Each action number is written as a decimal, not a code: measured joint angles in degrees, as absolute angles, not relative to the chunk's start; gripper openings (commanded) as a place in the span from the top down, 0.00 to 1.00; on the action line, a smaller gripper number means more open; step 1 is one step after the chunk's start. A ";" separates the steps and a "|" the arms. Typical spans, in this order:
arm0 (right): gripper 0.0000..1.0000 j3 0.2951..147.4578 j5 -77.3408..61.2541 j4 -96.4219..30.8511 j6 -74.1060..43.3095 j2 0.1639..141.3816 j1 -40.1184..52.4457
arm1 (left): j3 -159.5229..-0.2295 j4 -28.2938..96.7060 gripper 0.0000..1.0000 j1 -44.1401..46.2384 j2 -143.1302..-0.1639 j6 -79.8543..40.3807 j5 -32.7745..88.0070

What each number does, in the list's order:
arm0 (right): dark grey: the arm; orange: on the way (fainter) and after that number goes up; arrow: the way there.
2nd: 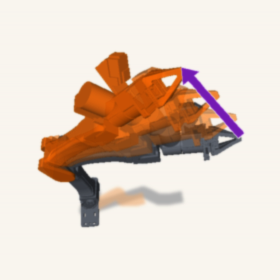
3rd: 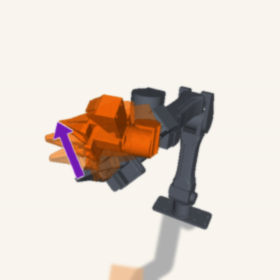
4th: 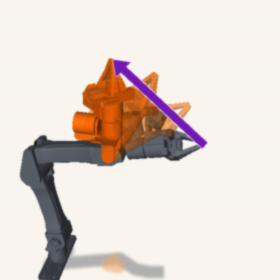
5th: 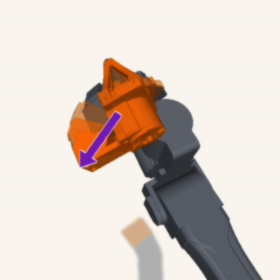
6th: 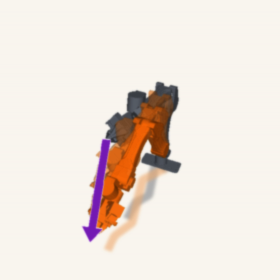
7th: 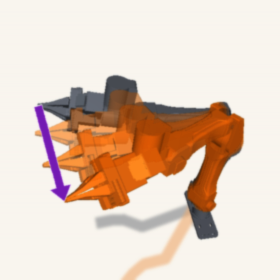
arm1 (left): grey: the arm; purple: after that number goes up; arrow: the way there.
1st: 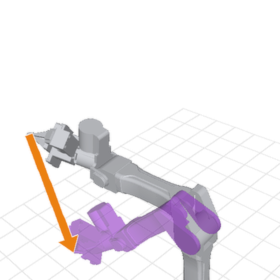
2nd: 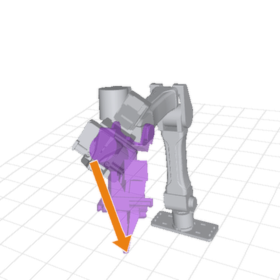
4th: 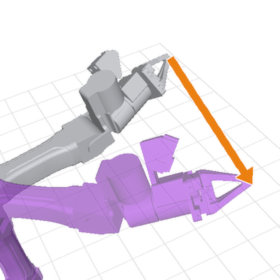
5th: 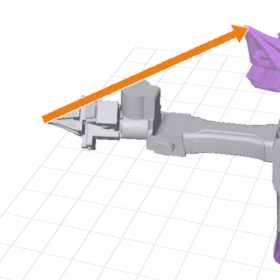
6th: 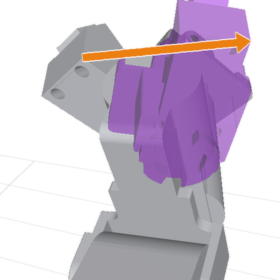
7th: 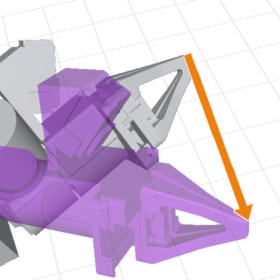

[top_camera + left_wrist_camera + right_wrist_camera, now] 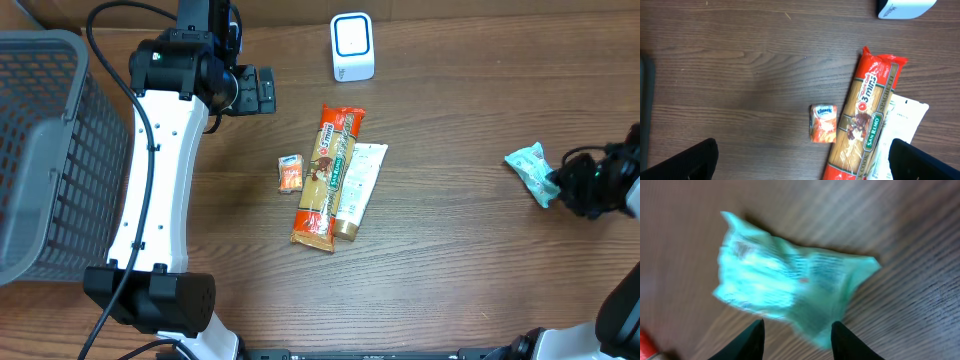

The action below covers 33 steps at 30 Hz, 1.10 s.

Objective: Scan the item barcode
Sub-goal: 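Reach the right gripper to the white tube and grasp it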

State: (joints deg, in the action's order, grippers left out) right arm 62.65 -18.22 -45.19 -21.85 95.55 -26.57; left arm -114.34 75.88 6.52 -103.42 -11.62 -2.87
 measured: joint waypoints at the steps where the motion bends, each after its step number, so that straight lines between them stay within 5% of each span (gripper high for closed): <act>1: 0.37 65.04 -18.79 -47.70 -21.65 95.44 -26.48 | -114.34 75.83 0.00 6.52 -103.42 -11.62 -2.87; 2: 0.20 68.10 -19.33 -50.43 -21.93 95.13 -26.35 | -114.34 75.85 0.00 6.52 -103.42 -11.62 -2.87; 4: 0.11 73.17 -20.53 -53.58 -21.39 94.02 -25.61 | -114.34 75.88 0.00 6.52 -103.42 -11.62 -2.87; 12: 0.11 77.12 -27.66 -54.65 -20.95 91.74 -14.72 | -114.34 75.81 0.00 6.52 -103.42 -11.62 -2.87; 25: 0.24 76.93 -29.63 -44.53 -27.00 100.27 21.93 | -114.34 75.85 0.00 6.52 -103.42 -11.62 -2.87; 33: 0.26 76.60 -28.42 -40.47 -34.39 107.90 32.84 | -114.34 75.85 0.00 6.52 -103.42 -11.62 -2.87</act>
State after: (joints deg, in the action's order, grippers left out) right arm 76.60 -28.42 -40.47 -34.39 107.90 32.84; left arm -114.34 75.85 6.52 -103.42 -11.62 -2.87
